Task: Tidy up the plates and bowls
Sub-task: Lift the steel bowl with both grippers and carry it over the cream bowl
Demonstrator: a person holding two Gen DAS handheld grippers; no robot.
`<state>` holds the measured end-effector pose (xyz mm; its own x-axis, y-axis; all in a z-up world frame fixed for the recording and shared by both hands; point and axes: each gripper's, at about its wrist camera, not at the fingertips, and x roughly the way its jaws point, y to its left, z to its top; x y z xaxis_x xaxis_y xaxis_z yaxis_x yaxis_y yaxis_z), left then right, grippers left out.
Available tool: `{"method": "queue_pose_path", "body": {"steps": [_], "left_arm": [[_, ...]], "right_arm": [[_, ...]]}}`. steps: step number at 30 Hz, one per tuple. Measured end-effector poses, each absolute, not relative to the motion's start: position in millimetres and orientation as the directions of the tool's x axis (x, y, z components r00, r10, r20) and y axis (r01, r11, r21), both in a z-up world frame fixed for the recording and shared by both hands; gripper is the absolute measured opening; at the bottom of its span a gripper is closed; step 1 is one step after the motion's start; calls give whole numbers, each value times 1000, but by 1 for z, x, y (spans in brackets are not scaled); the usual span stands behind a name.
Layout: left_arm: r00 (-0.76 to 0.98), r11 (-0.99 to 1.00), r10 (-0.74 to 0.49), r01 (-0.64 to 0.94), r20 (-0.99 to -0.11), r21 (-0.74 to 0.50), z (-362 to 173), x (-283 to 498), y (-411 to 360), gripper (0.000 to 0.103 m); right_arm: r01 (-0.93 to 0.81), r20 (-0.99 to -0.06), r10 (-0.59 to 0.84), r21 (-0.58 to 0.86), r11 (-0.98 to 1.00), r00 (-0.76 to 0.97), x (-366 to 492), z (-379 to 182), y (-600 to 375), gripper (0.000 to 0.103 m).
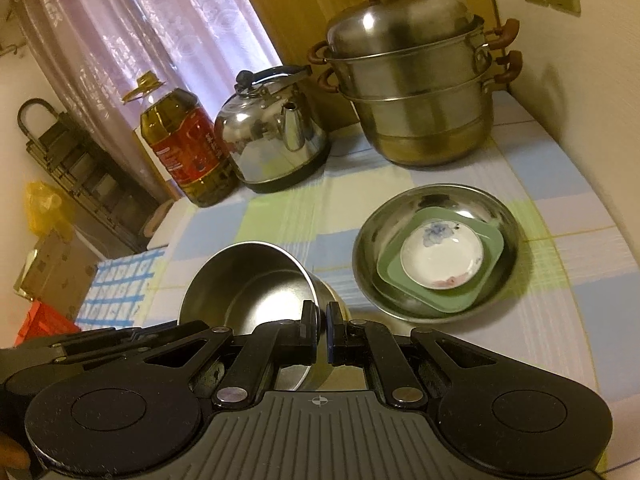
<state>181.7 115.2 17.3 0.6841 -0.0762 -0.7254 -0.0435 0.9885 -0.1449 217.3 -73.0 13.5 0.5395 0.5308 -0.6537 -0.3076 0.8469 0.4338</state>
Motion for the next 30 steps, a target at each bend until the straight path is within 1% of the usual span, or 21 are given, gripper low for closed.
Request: {"method": "queue_pose_path", "body": {"steps": [11, 30], "left_arm": [[652, 988, -60, -68, -756, -138, 0, 211, 137, 6], [595, 988, -80, -60, -800, -144, -24, 230, 144, 6]], "right_arm": [[-236, -688, 533, 484, 843, 493, 247, -7, -56, 5], [-161, -737, 512, 496, 853, 441, 266, -35, -50, 5]]}}
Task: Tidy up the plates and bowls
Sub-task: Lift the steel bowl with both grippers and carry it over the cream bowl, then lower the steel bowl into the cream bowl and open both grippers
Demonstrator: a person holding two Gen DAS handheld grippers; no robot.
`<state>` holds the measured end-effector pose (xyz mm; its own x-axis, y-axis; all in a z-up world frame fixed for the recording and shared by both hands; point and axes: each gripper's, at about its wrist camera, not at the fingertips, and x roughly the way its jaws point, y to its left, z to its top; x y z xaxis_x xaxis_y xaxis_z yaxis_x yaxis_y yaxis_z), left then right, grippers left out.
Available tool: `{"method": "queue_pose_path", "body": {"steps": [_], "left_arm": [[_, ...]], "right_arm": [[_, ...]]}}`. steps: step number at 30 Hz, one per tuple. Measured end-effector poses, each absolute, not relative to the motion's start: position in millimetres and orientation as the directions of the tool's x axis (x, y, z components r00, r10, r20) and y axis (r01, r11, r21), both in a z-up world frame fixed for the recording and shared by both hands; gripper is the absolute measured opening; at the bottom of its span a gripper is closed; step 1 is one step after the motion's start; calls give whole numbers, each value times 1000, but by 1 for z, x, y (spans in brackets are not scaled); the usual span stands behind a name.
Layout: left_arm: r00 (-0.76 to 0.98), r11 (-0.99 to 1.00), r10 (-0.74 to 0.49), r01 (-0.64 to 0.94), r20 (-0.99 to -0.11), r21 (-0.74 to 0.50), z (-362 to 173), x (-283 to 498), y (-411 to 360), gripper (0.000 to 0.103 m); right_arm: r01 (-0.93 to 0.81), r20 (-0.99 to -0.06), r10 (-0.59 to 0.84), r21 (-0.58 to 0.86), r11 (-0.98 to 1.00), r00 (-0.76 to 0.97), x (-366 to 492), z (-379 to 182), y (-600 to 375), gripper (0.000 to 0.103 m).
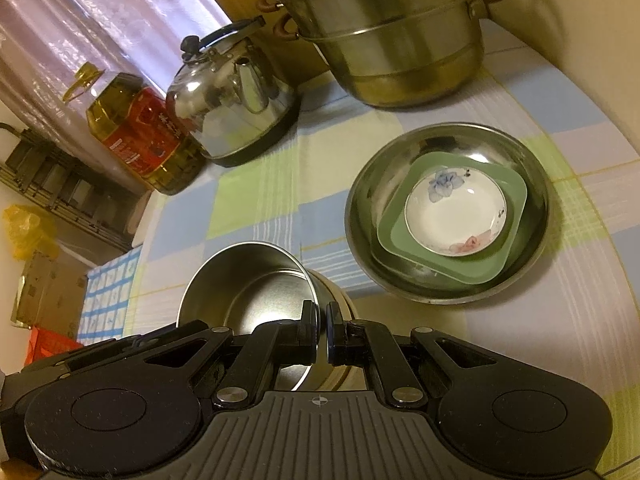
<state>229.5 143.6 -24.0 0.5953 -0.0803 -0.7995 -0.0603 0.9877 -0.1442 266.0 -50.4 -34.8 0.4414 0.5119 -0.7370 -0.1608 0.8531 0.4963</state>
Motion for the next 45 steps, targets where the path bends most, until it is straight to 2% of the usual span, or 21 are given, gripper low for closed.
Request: {"method": "queue_pose_path", "body": {"steps": [12, 17, 29, 31, 33, 35, 41, 45], "left_arm": [[576, 988, -78, -65, -813, -140, -35, 234, 145, 7], [578, 986, -80, -72, -812, -148, -35, 234, 145, 10], [614, 990, -48, -74, -788, -117, -17, 217, 139, 13], [617, 990, -46, -75, -786, -116, -14, 211, 138, 16], [616, 990, -44, -79, -787, -117, -11, 205, 137, 18], [615, 989, -46, -81, -787, -120, -8, 197, 135, 18], [614, 988, -46, -91, -788, -129, 1, 168, 128, 19], [617, 988, -45, -91, -785, -128, 7, 146, 120, 24]], "right_arm": [[-150, -756, 503, 489, 859, 419, 271, -48, -47, 5], [-175, -755, 499, 472, 864, 425, 271, -47, -44, 5], [-204, -745, 501, 461, 864, 439, 259, -41, -54, 7], [-213, -742, 506, 461, 862, 441, 255, -39, -56, 12], [-215, -736, 512, 467, 857, 442, 249, -37, -59, 30], [-220, -728, 521, 476, 852, 446, 243, -35, -63, 38], [-240, -709, 547, 494, 835, 445, 220, -27, -77, 46], [-258, -702, 557, 494, 830, 444, 202, -22, -84, 50]]}}
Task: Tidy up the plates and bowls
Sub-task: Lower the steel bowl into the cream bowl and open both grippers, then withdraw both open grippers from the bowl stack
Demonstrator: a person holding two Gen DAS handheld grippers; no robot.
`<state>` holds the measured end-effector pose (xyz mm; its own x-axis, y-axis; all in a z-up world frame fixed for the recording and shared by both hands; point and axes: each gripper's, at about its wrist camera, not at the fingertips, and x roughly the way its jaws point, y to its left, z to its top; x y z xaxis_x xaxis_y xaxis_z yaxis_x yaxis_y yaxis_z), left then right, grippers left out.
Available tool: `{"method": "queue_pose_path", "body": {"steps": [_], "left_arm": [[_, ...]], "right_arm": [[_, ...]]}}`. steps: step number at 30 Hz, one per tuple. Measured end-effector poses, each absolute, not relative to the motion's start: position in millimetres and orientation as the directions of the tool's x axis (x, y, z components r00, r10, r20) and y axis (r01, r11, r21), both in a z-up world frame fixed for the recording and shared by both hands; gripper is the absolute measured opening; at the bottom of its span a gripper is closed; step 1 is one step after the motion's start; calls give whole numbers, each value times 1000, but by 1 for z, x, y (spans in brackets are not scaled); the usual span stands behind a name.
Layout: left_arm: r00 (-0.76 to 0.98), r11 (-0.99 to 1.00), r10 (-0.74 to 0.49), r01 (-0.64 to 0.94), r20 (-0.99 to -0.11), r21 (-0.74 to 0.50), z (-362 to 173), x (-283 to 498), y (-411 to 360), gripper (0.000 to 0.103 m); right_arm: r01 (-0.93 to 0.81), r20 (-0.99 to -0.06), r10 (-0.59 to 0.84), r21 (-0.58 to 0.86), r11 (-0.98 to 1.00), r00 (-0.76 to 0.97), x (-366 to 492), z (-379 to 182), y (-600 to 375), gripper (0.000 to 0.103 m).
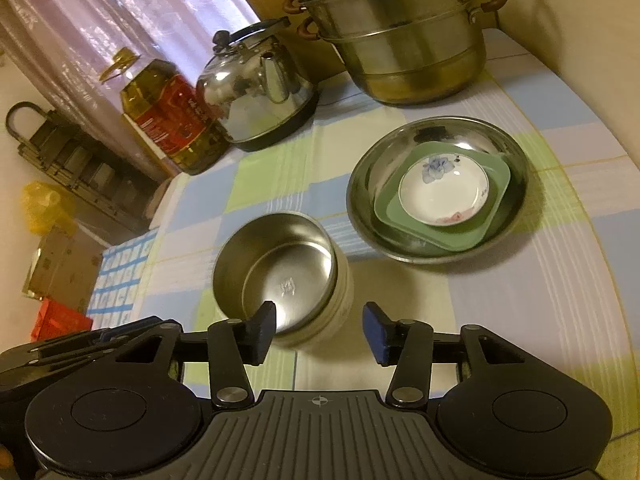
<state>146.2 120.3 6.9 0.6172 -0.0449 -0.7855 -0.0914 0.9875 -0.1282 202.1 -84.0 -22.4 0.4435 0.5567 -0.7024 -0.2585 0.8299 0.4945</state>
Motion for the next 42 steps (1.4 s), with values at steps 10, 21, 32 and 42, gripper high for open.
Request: {"method": "queue_pose_path", "body": {"steps": [10, 21, 32, 42], "left_arm": [[599, 985, -50, -101, -799, -138, 7, 94, 95, 24], [558, 982, -59, -118, -827, -150, -10, 46, 65, 24], [531, 981, -48, -134, -846, -140, -18, 23, 47, 24], [518, 981, -35, -144, -855, -128, -21, 9, 38, 24]], "right_arm": [[-310, -697, 579, 489, 815, 424, 154, -15, -103, 57], [-364, -734, 567, 447, 817, 373, 103, -24, -124, 60], [-385, -777, 529, 397, 833, 342, 72, -36, -149, 60], [-377, -794, 520, 398, 836, 315, 56, -46, -160, 60]]}}
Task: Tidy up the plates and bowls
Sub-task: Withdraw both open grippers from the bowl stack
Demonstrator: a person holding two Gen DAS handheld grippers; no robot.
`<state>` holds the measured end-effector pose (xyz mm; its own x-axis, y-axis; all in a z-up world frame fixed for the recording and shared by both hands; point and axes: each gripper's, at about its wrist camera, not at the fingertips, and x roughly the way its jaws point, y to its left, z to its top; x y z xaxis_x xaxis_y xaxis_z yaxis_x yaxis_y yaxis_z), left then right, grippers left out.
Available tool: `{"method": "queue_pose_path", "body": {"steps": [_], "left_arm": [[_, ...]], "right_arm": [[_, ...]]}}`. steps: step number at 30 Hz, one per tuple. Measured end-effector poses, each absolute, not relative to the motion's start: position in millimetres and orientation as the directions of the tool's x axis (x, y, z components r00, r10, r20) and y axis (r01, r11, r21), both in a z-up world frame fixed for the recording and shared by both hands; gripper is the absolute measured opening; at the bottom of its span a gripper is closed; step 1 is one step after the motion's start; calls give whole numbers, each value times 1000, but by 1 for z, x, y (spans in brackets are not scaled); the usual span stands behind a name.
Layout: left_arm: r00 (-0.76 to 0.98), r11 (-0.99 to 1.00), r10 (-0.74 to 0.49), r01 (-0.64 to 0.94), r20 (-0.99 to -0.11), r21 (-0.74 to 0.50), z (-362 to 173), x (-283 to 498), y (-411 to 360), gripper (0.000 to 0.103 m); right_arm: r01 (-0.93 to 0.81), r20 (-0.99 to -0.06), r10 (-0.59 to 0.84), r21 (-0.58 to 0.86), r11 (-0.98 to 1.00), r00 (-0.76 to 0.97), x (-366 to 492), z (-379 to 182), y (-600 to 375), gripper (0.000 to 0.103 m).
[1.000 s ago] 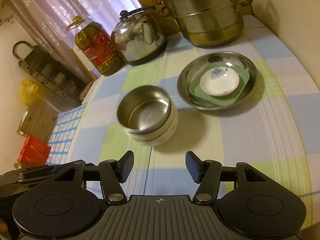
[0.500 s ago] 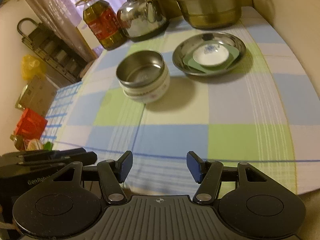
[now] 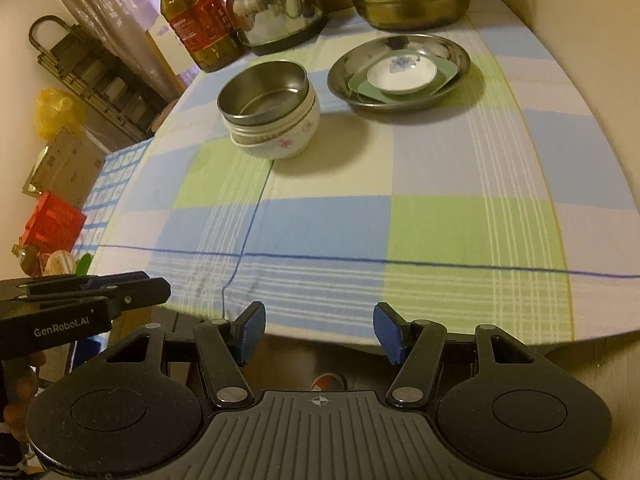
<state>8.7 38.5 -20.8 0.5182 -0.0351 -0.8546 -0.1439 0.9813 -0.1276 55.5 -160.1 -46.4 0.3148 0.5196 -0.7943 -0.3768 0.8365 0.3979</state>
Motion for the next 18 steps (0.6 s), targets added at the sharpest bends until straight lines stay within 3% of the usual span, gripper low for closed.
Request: {"method": "queue_pose_path", "body": {"steps": [18], "left_arm": [[520, 980, -19, -161, -854, -120, -21, -2, 27, 24]], "right_arm": [[-378, -785, 532, 410, 830, 317, 45, -50, -172, 60]]}}
